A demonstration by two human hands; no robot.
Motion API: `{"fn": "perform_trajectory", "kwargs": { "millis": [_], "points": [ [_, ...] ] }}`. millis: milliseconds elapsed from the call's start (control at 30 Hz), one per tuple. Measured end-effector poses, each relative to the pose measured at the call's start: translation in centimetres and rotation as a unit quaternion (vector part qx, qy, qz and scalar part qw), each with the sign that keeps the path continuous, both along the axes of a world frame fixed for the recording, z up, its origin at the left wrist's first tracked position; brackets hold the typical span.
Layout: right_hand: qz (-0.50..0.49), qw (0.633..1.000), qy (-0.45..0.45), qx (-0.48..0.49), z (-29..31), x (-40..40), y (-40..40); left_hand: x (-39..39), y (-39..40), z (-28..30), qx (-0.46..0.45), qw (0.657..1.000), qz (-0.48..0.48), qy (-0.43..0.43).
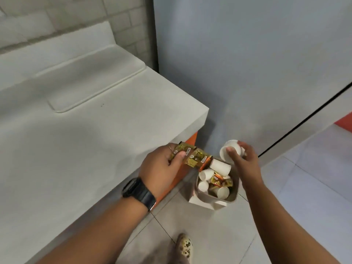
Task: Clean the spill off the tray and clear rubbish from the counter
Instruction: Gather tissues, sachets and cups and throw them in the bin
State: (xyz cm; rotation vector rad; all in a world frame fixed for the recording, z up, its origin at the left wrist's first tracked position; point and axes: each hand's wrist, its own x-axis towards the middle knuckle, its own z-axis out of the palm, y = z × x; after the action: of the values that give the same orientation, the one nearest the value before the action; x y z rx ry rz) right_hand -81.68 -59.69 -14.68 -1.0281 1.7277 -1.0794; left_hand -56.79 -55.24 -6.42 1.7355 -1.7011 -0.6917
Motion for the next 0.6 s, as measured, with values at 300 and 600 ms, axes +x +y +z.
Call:
{"fn": "perform_trajectory", "kwargs": {
  "millis": [300,600],
  "points": [
    [-0.005,0.963,-0.113,0.246,-11.9,-5.4,0.0,-4.0,-2.3,-8.5,0.122,0.988,-0.069,-0.065],
    [-0.034,0.954,-0.018,0.299,-15.8,-6.7,0.5,-4.9,-4.0,-14.6,0.243,0.964,-0.064,-0.085]
  ]
}}
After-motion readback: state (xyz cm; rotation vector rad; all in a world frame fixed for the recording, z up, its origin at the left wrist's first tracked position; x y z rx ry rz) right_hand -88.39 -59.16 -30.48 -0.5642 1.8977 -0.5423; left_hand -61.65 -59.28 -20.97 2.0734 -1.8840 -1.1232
